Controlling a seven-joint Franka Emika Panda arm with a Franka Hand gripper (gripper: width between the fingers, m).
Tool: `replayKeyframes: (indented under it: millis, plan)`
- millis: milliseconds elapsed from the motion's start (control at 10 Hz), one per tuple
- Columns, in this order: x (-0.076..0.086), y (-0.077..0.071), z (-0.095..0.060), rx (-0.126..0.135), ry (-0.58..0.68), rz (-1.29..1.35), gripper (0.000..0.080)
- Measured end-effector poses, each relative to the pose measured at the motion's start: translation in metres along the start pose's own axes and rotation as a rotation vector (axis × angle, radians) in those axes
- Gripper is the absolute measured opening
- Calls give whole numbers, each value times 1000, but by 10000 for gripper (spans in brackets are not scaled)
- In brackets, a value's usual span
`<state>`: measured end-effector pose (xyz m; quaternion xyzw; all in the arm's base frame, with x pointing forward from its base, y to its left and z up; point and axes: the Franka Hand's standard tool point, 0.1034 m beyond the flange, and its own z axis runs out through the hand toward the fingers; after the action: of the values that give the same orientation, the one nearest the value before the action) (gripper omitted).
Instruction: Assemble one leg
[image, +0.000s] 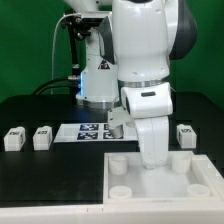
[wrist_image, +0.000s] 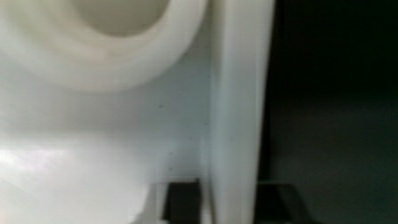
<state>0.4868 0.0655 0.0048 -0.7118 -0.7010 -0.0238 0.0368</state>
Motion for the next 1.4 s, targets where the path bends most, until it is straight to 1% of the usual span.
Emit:
replayKeyframes:
  millis: [100, 200, 300, 400, 500, 600, 1000, 1100, 1200, 1300, 1400]
  plan:
    - [0, 0, 0, 0, 0, 1, 271]
    - [-1, 0, 0, 0, 0, 1, 271]
    - [-1, 0, 0, 0, 0, 2, 452]
    - [-1, 0, 0, 0, 0, 3, 577]
    - [-1, 0, 0, 0, 0, 3, 577]
    - [-2, 0, 0, 0, 0, 3, 636]
    - [-2, 0, 0, 0, 0, 4, 648]
    - [0, 1, -3, -4, 0, 35, 648]
    - [6, -2, -20, -25, -6, 105, 648]
    - [16, -9, -39, -47, -13, 197, 648]
    - [26, -18, -48, -57, -18, 223, 648]
